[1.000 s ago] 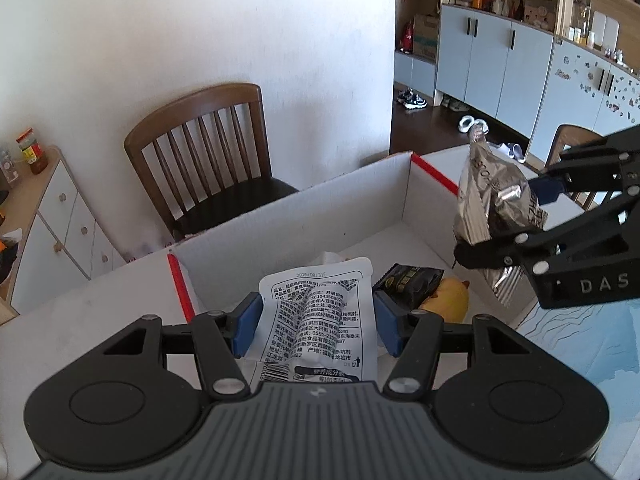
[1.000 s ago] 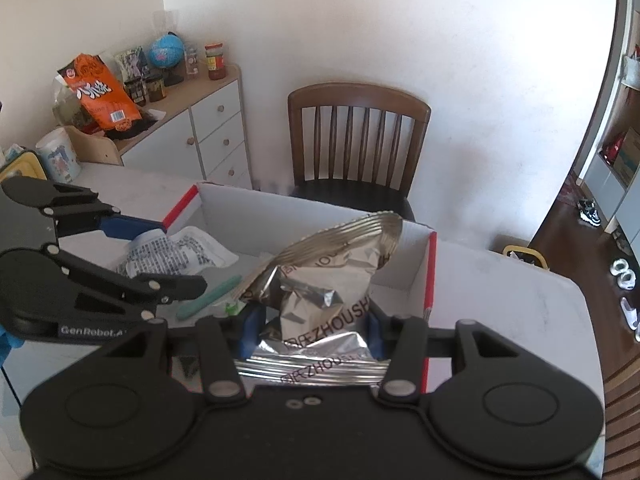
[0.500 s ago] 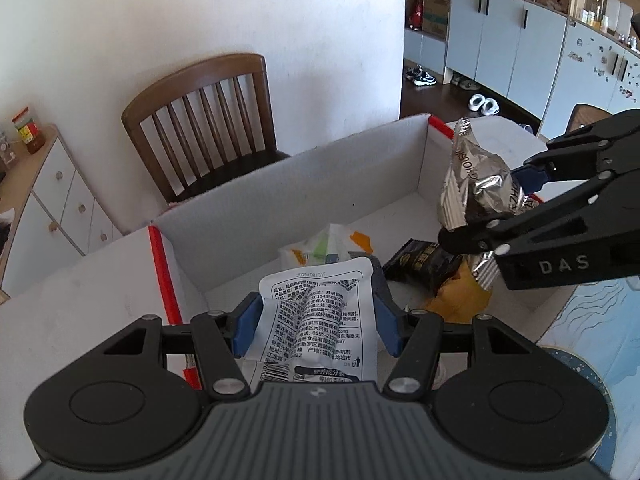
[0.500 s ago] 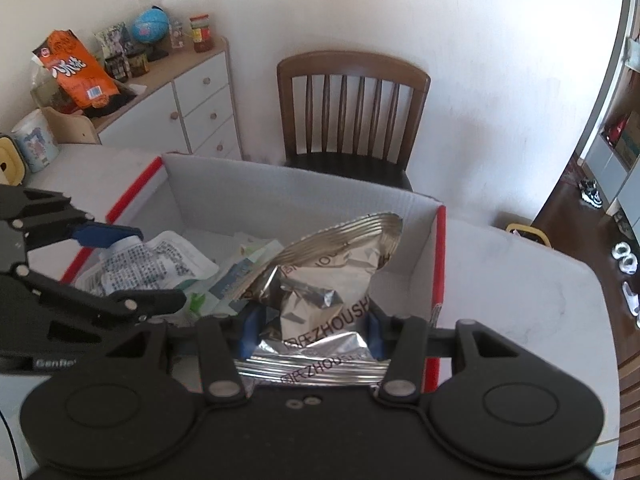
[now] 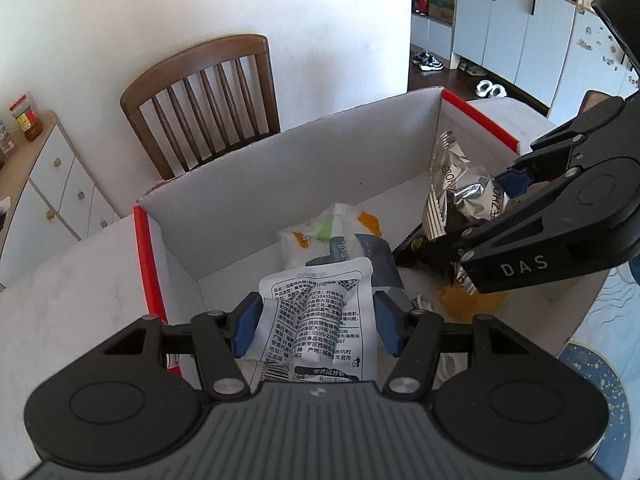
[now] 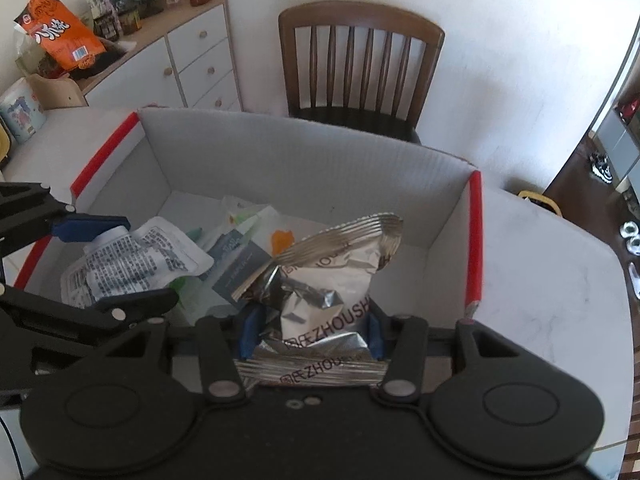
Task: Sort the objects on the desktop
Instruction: 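Lower foil bag into box with right gripper while left lowers sachet inside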
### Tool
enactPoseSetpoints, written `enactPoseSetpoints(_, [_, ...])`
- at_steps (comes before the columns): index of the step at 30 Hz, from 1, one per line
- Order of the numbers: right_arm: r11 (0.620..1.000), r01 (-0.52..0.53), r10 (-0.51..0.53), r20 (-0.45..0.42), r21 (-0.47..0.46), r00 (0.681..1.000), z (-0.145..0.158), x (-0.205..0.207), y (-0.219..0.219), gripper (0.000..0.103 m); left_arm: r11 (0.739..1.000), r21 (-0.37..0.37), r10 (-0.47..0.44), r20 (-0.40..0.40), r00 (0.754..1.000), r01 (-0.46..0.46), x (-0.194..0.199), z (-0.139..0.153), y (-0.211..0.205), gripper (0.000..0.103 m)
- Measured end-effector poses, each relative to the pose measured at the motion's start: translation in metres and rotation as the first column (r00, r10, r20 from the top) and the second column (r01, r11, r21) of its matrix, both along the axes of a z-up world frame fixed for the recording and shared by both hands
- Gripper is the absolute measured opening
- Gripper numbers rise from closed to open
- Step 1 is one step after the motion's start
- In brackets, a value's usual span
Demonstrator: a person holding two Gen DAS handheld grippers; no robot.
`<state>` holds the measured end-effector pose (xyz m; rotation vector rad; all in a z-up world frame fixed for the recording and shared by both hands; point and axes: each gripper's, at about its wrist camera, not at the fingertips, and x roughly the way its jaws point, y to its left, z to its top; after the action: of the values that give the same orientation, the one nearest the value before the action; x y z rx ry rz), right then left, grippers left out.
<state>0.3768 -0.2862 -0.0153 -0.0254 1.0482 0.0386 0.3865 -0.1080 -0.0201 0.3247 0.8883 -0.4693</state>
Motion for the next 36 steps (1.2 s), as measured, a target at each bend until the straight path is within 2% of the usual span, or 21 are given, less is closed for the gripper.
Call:
enactPoseSetpoints(5, [1.0, -0.028, 0.027, -0.087, -0.004, 0.996, -0.008, 0.014, 0.0, 0.05, 1.0, 0.018, 0.01, -0.01, 1.0, -0.01, 0.005, -0.004, -0.004, 0.059])
enactPoseSetpoints(9, [0.999, -0.033, 0.032, -0.121, -0.009, 0.992, -0.007, 0.021, 0.001, 0.051, 0.999, 0.031, 0.026, -0.021, 0.999, -0.025, 0.01, -0.008, -0.007, 0.059])
enactPoseSetpoints(21, [1.0, -0.021, 0.022, -0.108, 0.009, 0.994, -0.014, 0.028, -0.003, 0.052, 0.998, 0.04, 0.053, -0.1, 0.994, -0.049, 0.025, -0.022, -0.008, 0.059])
enactPoseSetpoints(25, [1.0, -0.018, 0.019, -0.111, 0.01, 0.994, -0.016, 0.029, -0.003, 0.052, 0.997, 0.078, 0.029, -0.119, 0.992, -0.02, 0.026, -0.025, -0.014, 0.059])
enactPoseSetpoints(32, [1.0, -0.015, 0.016, -0.115, 0.012, 0.993, -0.016, 0.031, -0.003, 0.053, 0.996, 0.089, -0.008, -0.189, 0.982, 0.025, 0.03, -0.03, -0.018, 0.058])
enactPoseSetpoints(35, [1.0, -0.023, 0.024, -0.124, 0.012, 0.992, -0.015, 0.03, -0.002, 0.062, 0.995, 0.097, -0.014, -0.197, 0.98, 0.034, 0.03, -0.03, -0.018, 0.059])
enactPoseSetpoints(36, [1.0, -0.026, 0.027, -0.121, 0.011, 0.992, -0.014, 0.029, -0.002, 0.069, 0.995, 0.095, -0.013, -0.2, 0.98, 0.032, 0.03, -0.03, -0.018, 0.059])
